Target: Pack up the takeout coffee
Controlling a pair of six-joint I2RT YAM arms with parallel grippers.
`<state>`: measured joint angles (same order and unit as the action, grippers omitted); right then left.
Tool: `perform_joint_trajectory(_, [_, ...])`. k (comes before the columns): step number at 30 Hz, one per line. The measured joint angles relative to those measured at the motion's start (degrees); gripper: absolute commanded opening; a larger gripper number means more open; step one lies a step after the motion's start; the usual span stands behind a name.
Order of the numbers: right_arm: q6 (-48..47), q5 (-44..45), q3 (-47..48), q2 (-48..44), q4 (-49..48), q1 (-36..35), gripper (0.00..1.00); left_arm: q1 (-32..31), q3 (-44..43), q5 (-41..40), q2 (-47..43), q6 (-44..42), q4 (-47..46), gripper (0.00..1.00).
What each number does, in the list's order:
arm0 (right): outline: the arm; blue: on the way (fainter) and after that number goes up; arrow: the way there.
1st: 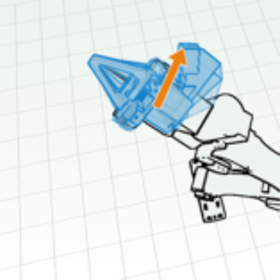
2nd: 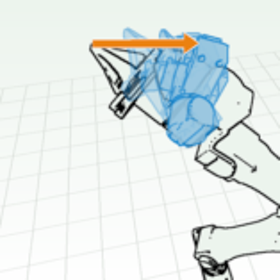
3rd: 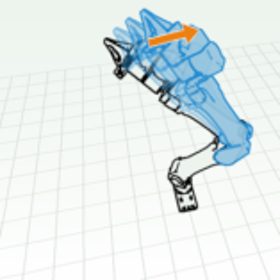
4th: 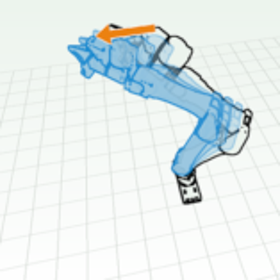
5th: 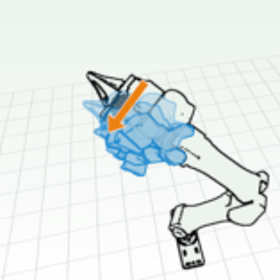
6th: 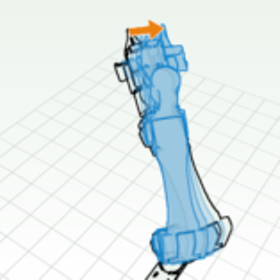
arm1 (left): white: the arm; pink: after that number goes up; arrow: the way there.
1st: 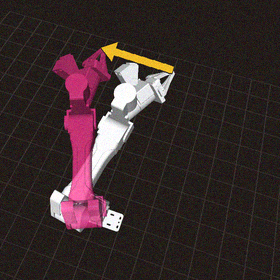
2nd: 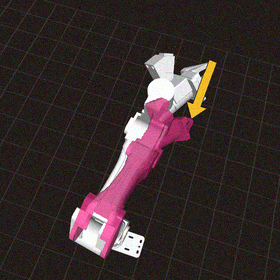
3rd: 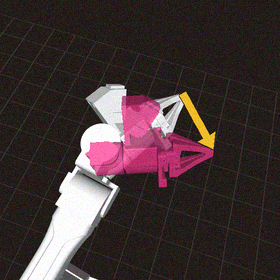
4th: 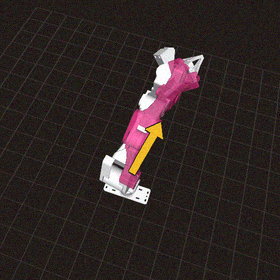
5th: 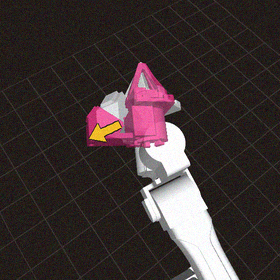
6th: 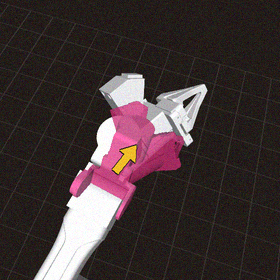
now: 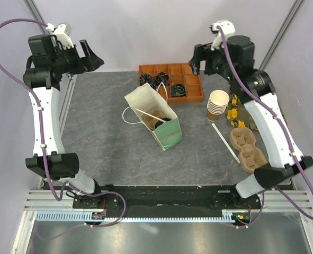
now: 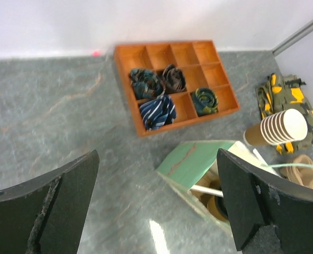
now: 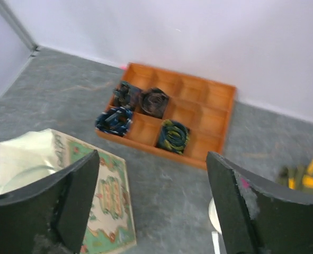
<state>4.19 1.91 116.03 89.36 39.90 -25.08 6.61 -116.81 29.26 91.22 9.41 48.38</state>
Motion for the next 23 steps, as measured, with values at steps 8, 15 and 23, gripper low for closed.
perform_joint_trajectory(8, [1.0, -0.9, -19.8, -14.0, 1.7, 11.9, 0.98, 6.5, -3.3, 3.8, 7.3, -5.8, 13.0, 1.00])
perform_joint_trajectory(15, [1.0, -2.2, -35.5, -22.6, 4.8, 16.0, 0.98, 6.4, 17.5, 3.5, 1.7, -13.3, 15.5, 1.00])
perform_joint_trajectory(23, [2.0, -4.9, -41.8, -28.5, 6.1, 17.2, 0.98, 6.4, 35.1, 1.5, -8.8, -18.0, 14.5, 1.00])
